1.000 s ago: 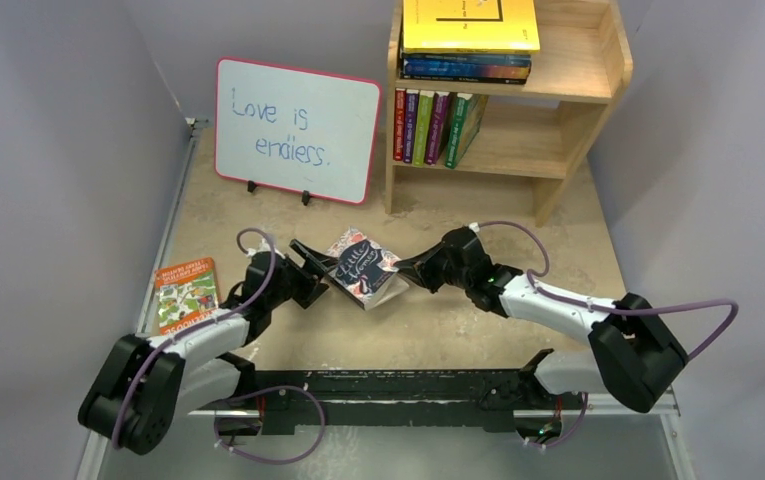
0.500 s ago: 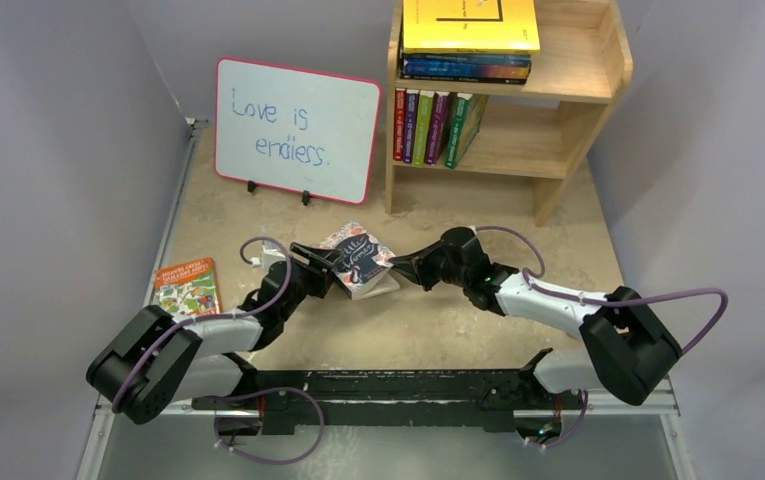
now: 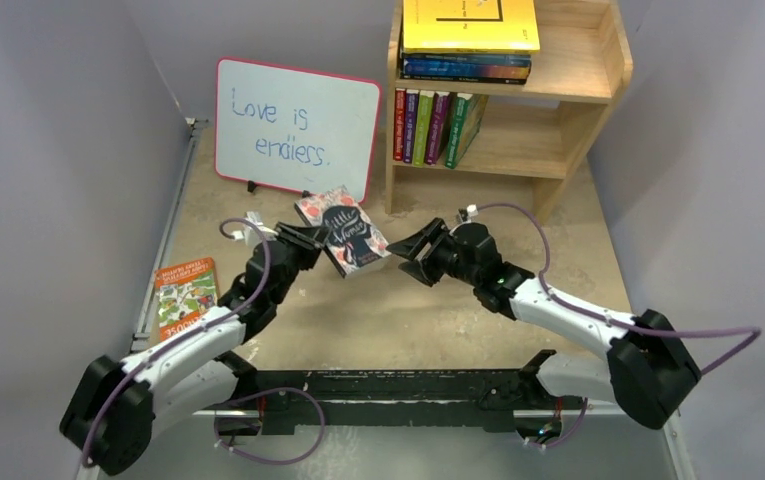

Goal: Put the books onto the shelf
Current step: Pick up the book from the center of the board.

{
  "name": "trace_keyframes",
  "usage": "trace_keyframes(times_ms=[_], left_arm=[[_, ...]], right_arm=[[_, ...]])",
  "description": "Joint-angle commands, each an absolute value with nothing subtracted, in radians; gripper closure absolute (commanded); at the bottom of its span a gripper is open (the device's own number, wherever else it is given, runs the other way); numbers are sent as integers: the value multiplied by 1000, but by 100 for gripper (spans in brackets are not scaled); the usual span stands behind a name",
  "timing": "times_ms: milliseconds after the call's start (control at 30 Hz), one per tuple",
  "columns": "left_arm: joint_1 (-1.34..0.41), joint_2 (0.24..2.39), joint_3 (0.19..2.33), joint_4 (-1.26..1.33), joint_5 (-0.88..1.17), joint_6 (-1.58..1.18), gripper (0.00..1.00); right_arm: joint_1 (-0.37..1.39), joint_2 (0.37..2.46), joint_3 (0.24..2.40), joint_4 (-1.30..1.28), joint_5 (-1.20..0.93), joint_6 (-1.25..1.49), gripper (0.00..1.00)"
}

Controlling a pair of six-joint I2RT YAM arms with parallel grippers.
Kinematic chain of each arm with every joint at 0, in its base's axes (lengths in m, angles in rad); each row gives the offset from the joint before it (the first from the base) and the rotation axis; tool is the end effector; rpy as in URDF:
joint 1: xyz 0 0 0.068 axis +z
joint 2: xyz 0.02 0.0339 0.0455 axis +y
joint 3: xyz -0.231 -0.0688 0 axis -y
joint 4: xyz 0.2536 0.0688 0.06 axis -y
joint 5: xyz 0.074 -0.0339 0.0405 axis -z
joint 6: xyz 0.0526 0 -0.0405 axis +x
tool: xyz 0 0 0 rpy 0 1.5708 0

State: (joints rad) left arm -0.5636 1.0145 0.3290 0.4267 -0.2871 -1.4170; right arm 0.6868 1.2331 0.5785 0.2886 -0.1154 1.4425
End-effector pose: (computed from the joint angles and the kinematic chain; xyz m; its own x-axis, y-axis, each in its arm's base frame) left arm 0.2215 -0.1224 0.1637 -0.3108 -0.9247 -0.2197 -0.1707 0.2817 -0.9442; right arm 0.2274 0.1943 0.1795 -0.7425 0.6652 -0.0786 0.1832 0.3146 0.9314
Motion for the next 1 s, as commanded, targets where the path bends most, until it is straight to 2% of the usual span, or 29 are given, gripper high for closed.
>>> trace_keyframes(times_ms=[0, 133, 267, 467, 667, 967], left_arm=[[-546, 843, 573, 254, -415, -1271, 100], [-546, 818, 781, 147, -488, -1197, 100], [-546, 854, 943, 162, -531, -1175, 100], [-546, 912, 1089, 236, -561, -1237, 100], [-546, 972, 1187, 296, -566, -1313, 100], [-546, 1002, 1246, 349, -571, -1350, 100]], right_arm=[[684, 1118, 689, 342, -111, 1206, 31], [683, 1067, 758, 429, -164, 1170, 20], [683, 1104, 926, 502, -291, 1156, 20], [684, 1200, 1097, 610, -297, 1271, 16], [694, 1307, 1283, 488, -277, 1354, 9], [730, 1416, 1486, 344, -230, 1352, 13]])
